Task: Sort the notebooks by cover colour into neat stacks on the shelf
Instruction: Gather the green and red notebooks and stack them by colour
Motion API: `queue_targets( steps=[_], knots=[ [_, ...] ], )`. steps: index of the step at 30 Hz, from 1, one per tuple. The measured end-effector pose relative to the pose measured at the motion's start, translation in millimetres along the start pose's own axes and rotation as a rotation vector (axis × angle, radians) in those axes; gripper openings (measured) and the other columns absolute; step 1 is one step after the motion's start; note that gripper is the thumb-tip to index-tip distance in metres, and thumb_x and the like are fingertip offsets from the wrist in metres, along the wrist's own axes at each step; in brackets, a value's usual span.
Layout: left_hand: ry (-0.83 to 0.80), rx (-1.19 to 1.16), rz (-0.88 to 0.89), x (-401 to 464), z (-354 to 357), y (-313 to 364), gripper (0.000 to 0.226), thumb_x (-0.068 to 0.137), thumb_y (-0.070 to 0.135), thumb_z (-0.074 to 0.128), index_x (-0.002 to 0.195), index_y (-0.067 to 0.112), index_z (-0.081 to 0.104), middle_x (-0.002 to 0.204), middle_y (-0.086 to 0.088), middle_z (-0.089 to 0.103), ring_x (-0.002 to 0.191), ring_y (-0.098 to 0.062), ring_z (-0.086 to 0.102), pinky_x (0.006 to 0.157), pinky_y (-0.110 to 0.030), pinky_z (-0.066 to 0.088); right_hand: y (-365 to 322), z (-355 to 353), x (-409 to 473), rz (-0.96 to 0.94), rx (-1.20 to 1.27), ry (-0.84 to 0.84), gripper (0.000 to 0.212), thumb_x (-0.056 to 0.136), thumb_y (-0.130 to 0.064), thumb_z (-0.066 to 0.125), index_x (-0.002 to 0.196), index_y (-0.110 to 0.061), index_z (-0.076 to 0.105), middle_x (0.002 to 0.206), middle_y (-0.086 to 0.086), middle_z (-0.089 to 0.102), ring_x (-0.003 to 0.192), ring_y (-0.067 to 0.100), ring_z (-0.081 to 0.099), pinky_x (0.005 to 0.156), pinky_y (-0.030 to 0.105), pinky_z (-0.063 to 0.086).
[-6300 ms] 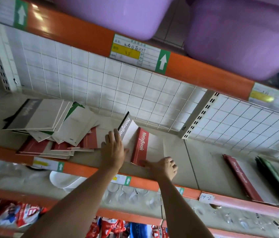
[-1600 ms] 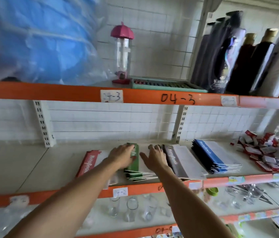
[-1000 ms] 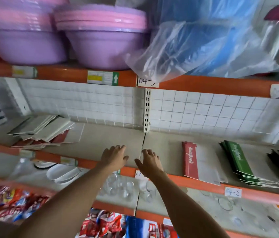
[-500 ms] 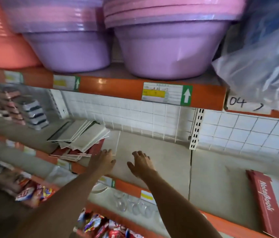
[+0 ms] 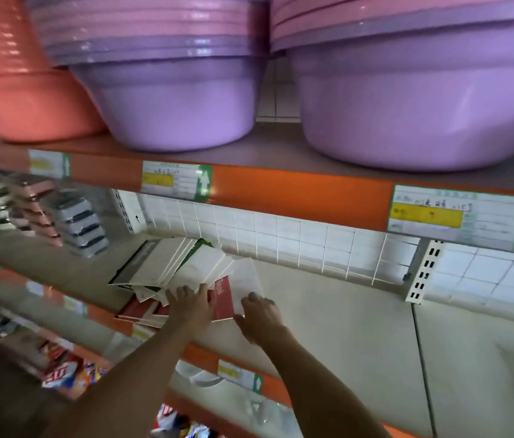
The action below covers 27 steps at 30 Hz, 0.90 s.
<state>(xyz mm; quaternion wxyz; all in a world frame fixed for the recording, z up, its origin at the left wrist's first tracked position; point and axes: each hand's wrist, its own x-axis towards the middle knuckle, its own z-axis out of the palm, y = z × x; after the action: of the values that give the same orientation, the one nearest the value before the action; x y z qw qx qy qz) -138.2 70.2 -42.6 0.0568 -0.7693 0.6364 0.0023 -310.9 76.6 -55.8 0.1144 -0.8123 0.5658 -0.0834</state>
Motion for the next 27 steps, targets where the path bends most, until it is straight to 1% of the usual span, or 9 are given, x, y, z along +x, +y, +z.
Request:
queue_targets(
  steps=[4,7,10,12,14,17,19,24,27],
  knots=[
    [0.161,-0.054,0.286,0,6,20,0.034,0.096,0.022,0.051,0.130,0.014,0.051,0.118,-0.011,0.063,0.114,-0.032,0.055,0.094,-0.042,0.044,27,1,-10,0.183,-0.080,0.133,0.034,0.097,-0.035,0.050,0.120,-0.013,0.061,0.128,0.010,0.052,0.118,0.032,0.053,0.098,0.043,0.041],
    [0.275,-0.178,0.546,-2,17,41,0.039,0.064,-0.005,0.080,0.100,0.006,0.070,0.086,-0.009,0.069,0.080,-0.028,0.066,0.063,-0.036,0.057,48,4,-25,0.374,-0.162,0.221,0.030,0.072,-0.035,0.078,0.090,-0.012,0.070,0.096,0.014,0.063,0.084,0.035,0.063,0.072,0.045,0.051],
    [0.347,-0.276,0.678,-7,30,67,0.038,0.063,-0.007,0.079,0.096,0.009,0.071,0.087,-0.005,0.068,0.079,-0.024,0.065,0.062,-0.036,0.057,66,9,-47,0.535,-0.186,0.302,0.031,0.070,-0.039,0.074,0.086,-0.014,0.067,0.088,0.014,0.060,0.078,0.035,0.058,0.068,0.044,0.048],
    [0.407,-0.275,0.652,-12,35,78,0.031,0.074,0.004,0.071,0.103,0.013,0.068,0.098,-0.005,0.064,0.090,-0.028,0.063,0.074,-0.041,0.053,71,12,-59,0.600,-0.183,0.377,0.032,0.074,-0.041,0.063,0.086,-0.012,0.064,0.088,0.015,0.058,0.078,0.036,0.055,0.070,0.044,0.047],
    [0.420,-0.224,0.501,-14,44,81,0.029,0.081,0.027,0.063,0.107,0.015,0.067,0.108,-0.013,0.064,0.100,-0.037,0.060,0.085,-0.048,0.040,70,17,-68,0.643,-0.159,0.433,0.036,0.076,-0.043,0.051,0.085,-0.010,0.062,0.086,0.015,0.055,0.078,0.036,0.055,0.071,0.043,0.048],
    [0.295,-0.233,0.204,-11,49,79,0.063,0.085,0.057,0.054,0.123,0.007,0.061,0.130,-0.033,0.054,0.118,-0.049,0.049,0.097,-0.054,0.030,66,22,-76,0.687,-0.138,0.470,0.040,0.078,-0.045,0.049,0.091,-0.009,0.060,0.092,0.015,0.056,0.085,0.037,0.055,0.079,0.045,0.048],
    [0.247,-0.215,0.111,-7,51,78,0.075,0.087,0.068,0.049,0.130,0.007,0.058,0.136,-0.036,0.047,0.123,-0.050,0.042,0.102,-0.056,0.031,67,23,-75,0.735,-0.119,0.457,0.048,0.079,-0.050,0.054,0.099,-0.007,0.060,0.102,0.018,0.057,0.095,0.038,0.053,0.086,0.048,0.046],
    [0.328,-0.241,0.218,-5,55,82,0.058,0.082,0.063,0.062,0.104,0.009,0.066,0.110,-0.027,0.060,0.100,-0.041,0.051,0.090,-0.053,0.039,70,27,-74,0.762,-0.145,0.406,0.063,0.078,-0.057,0.060,0.110,-0.003,0.059,0.101,0.019,0.060,0.091,0.037,0.053,0.081,0.047,0.046],
    [0.411,-0.301,0.280,-3,54,84,0.043,0.081,0.053,0.071,0.089,0.012,0.065,0.096,-0.019,0.058,0.090,-0.037,0.052,0.080,-0.049,0.041,70,23,-73,0.792,-0.163,0.416,0.073,0.079,-0.064,0.050,0.110,0.001,0.062,0.096,0.021,0.061,0.085,0.037,0.055,0.078,0.047,0.047]
  ],
)
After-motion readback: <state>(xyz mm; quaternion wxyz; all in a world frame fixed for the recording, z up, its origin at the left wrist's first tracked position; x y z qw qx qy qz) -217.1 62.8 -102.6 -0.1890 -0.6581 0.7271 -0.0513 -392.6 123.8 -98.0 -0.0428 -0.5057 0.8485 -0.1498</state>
